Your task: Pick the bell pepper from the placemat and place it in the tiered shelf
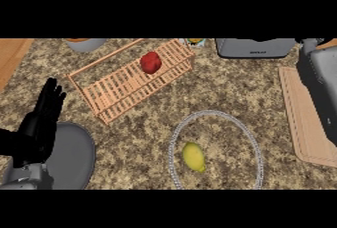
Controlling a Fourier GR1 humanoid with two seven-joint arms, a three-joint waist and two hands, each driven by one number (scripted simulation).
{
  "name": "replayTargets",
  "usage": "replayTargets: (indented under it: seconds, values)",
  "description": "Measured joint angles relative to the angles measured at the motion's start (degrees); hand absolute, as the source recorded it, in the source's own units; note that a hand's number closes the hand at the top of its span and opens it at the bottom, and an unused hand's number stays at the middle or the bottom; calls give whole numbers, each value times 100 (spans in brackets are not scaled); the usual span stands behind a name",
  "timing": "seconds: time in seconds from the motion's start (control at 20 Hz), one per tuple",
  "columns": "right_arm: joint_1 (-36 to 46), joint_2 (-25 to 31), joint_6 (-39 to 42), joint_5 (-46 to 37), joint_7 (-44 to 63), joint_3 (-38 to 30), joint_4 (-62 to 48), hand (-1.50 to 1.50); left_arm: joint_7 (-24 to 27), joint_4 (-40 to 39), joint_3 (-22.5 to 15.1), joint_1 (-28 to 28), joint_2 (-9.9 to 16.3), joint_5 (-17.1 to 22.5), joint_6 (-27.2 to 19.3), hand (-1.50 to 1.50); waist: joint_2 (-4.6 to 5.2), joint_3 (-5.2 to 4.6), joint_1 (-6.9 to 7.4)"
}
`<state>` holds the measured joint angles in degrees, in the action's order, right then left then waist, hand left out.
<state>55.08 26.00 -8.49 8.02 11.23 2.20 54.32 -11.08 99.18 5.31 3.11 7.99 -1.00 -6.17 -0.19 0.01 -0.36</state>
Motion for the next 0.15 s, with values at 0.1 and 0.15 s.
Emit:
replayTargets:
  seconds: [0.1, 0.15]
  values:
    - [-213, 141, 241, 89, -90, -141, 158, -150, 72, -60, 62, 15, 10, 38, 26, 0, 6, 1, 10]
    - [-255, 218, 373, 120, -173, -226, 117, -150, 163, -114, 80, -37, 15, 55, 68, 0, 10, -1, 25]
